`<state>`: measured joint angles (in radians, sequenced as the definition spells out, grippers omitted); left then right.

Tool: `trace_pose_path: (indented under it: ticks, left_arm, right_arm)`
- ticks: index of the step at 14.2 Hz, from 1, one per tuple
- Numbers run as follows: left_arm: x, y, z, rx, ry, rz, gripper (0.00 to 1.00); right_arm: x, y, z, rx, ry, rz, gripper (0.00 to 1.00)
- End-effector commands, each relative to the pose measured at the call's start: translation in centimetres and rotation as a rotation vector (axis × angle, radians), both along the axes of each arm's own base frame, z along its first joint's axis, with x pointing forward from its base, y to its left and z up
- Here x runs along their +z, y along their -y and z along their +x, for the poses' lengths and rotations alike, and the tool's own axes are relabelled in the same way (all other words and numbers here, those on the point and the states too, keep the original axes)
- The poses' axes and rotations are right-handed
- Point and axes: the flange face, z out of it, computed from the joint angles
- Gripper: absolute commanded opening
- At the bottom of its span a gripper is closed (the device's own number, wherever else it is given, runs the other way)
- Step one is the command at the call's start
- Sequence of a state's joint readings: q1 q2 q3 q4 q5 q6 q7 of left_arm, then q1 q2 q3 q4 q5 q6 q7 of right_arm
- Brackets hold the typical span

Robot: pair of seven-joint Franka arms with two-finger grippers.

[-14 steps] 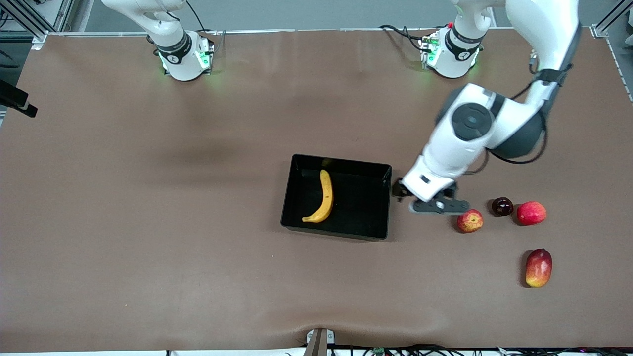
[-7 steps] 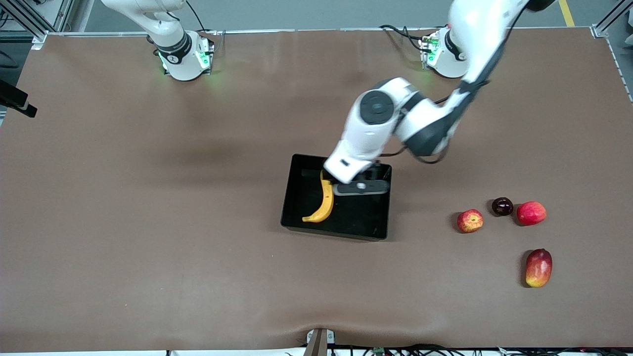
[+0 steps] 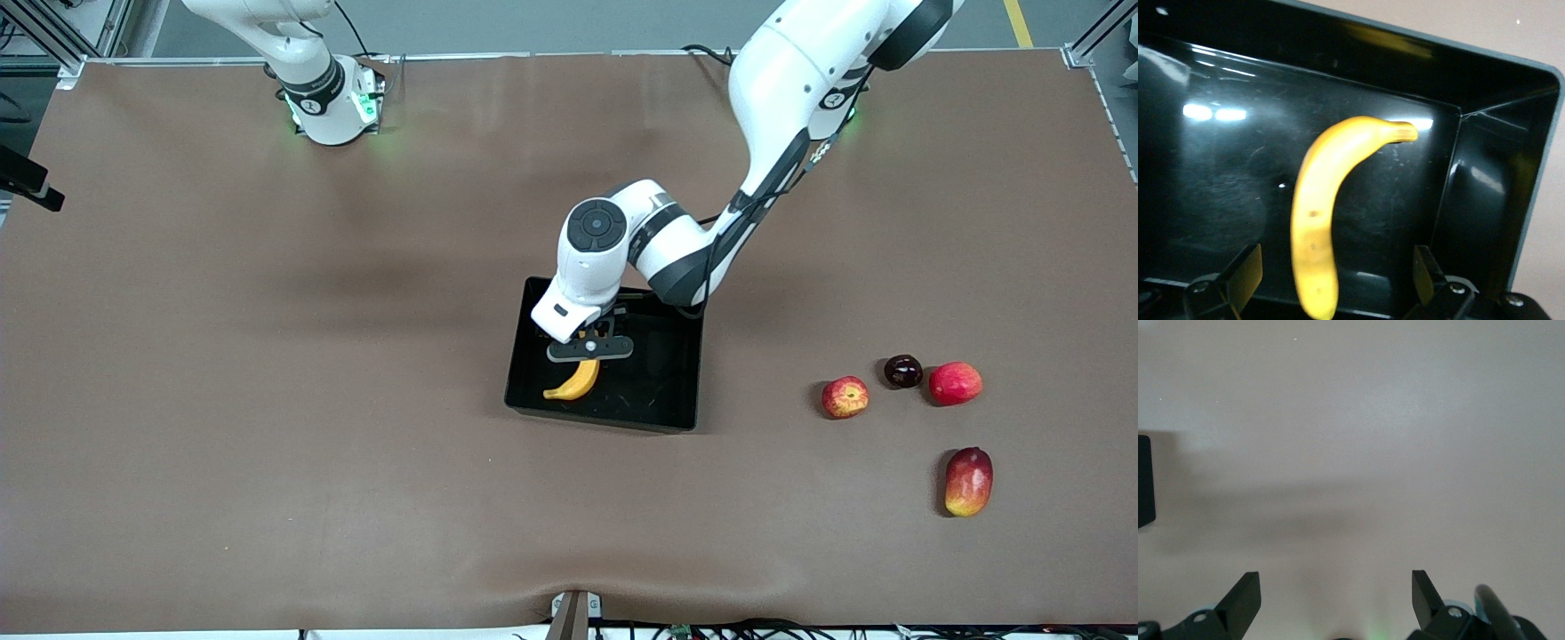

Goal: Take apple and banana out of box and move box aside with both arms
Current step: 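Lower the left gripper and grasp the yellow banana in the tray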

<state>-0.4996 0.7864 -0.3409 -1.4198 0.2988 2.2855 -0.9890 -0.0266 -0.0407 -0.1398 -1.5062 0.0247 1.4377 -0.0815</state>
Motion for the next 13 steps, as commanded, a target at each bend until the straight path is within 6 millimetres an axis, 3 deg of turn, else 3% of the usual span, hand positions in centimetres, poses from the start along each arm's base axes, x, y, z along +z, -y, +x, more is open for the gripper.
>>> trace_pose_path:
  ticks: [1, 2, 6, 9, 13]
  left_arm:
    - [-1.9, 0.9, 0.3, -0.021, 0.065, 0.012, 1.00]
    - [-3.2, 0.5, 0.5, -0.056, 0.082, 0.050, 1.00]
    - [-5.4, 0.9, 0.6, -0.105, 0.117, 0.017, 1.00]
    - [-7.4, 0.7, 0.5, -0.150, 0.116, 0.021, 0.99]
    - [-8.4, 0.6, 0.3, -0.134, 0.101, 0.024, 0.24]
  right_arm:
    - [0.2, 0.4, 0.1, -0.016, 0.007, 0.012, 1.00]
    - [-0.1, 0.4, 0.4, -0.015, 0.004, 0.013, 1.00]
    - [-0.9, 0.1, 1.0, -0.003, -0.005, 0.014, 1.00]
    - [-2.5, -0.2, 2.6, 0.009, -0.003, -0.006, 1.00]
    - [-4.1, 0.8, 3.8, -0.006, -0.003, -0.008, 1.00]
